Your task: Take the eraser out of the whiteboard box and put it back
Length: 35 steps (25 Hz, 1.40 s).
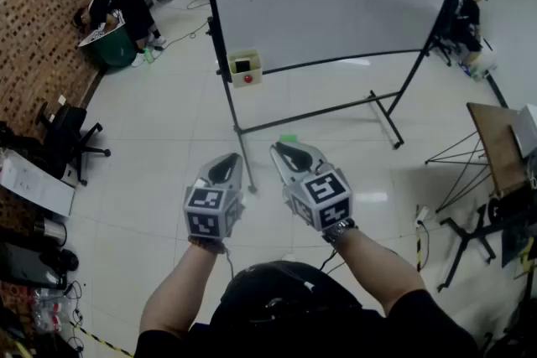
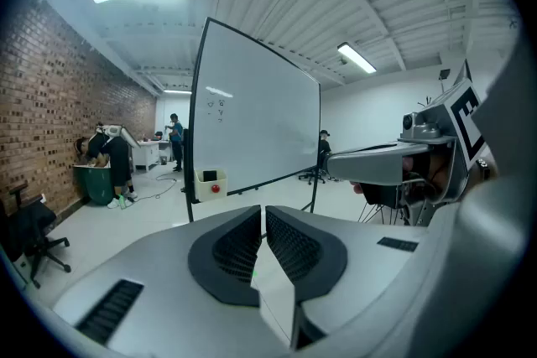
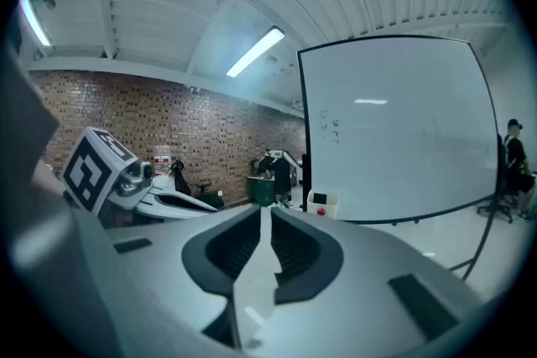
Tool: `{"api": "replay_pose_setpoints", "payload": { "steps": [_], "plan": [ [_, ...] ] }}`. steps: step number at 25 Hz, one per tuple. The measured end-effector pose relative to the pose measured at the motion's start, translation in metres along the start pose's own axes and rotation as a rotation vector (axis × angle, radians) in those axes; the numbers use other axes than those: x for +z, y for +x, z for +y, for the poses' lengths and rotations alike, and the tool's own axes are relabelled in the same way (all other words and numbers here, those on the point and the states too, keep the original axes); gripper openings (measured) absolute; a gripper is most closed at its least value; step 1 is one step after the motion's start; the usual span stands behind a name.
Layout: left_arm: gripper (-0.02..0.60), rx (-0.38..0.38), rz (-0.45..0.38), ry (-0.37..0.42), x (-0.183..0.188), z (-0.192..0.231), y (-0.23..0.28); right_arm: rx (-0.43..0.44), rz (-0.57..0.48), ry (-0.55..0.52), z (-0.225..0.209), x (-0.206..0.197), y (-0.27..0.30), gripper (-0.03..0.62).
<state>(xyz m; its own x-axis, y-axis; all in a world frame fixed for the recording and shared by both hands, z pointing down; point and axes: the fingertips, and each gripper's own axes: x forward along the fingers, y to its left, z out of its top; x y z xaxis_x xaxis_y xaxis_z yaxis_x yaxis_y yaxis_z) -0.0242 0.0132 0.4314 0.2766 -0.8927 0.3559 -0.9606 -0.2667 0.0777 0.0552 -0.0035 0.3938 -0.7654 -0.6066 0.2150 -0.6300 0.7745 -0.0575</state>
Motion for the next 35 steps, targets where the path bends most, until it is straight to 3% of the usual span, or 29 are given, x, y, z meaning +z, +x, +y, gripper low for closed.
{"api": "replay_pose_setpoints", "payload": {
  "steps": [6, 12, 35],
  "plan": [
    [0.003, 0.027, 0.003, -0.003, 0.006, 0.009, 0.027, 0.017, 0.017, -0.008, -0.024, -0.001, 0.02, 0.086],
    [0.003, 0.03, 0.024, -0.01, 0.009, 0.032, 0.061, 0.006, 0.042, 0.008, -0.043, -0.001, 0.059, 0.145],
    [0.003, -0.113, 0.087, 0.003, 0.046, 0.197, 0.226, -0.211, 0.172, 0.102, -0.15, -0.007, 0.291, 0.238]
  ]
}}
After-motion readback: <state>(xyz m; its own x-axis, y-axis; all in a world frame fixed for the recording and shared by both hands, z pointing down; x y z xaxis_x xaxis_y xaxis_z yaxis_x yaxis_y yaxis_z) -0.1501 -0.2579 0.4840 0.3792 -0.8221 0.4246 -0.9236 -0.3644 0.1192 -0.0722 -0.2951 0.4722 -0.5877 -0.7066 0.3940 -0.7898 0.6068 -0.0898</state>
